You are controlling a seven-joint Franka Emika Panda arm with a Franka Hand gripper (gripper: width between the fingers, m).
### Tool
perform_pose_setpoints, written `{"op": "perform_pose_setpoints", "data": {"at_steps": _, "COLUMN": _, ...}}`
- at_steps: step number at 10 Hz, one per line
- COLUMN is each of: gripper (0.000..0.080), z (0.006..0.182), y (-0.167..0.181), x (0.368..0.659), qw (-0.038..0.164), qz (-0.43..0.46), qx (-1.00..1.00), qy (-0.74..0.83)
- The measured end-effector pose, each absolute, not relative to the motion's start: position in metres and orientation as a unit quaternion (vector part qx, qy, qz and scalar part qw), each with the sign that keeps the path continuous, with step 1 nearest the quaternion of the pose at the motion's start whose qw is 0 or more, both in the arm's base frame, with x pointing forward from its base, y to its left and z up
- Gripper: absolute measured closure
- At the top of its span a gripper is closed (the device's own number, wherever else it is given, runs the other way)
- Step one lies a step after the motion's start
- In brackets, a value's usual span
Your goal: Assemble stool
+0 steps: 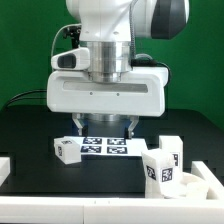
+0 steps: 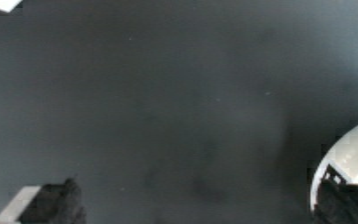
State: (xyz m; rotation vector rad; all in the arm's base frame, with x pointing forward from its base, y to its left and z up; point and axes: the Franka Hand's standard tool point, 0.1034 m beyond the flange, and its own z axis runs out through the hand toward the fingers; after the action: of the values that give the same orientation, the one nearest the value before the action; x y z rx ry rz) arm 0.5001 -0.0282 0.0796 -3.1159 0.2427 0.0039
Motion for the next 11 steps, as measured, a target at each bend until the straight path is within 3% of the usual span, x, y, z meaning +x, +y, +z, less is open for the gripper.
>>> {"op": "perform_pose_setpoints", "data": {"at_steps": 2, "gripper": 0.015, "z": 0.077, "y": -0.033, "x": 0.497, "qw": 0.007, "qz": 0.001, "qx": -1.0, "qy": -0.007}}
{"op": "perform_pose_setpoints", "data": {"at_steps": 5, "gripper": 0.015, "z": 0.063, "y": -0.073, "x": 0.473, "qw": 0.016, "qz": 0.031, "qx": -0.991, "qy": -0.128}}
{"op": "perform_pose_setpoints", "data": {"at_steps": 7, "gripper": 0.015, "z": 0.055, "y": -0.076, "x": 0.464, "qw": 0.015, "qz": 0.076, "qx": -0.991, "qy": -0.105}}
{"op": "perform_pose_setpoints", "data": {"at_steps": 11, "gripper": 0.015, "z": 0.056, "y": -0.073, "x": 0.464, "qw": 0.016, "qz": 0.164, "qx": -0.981, "qy": -0.105}}
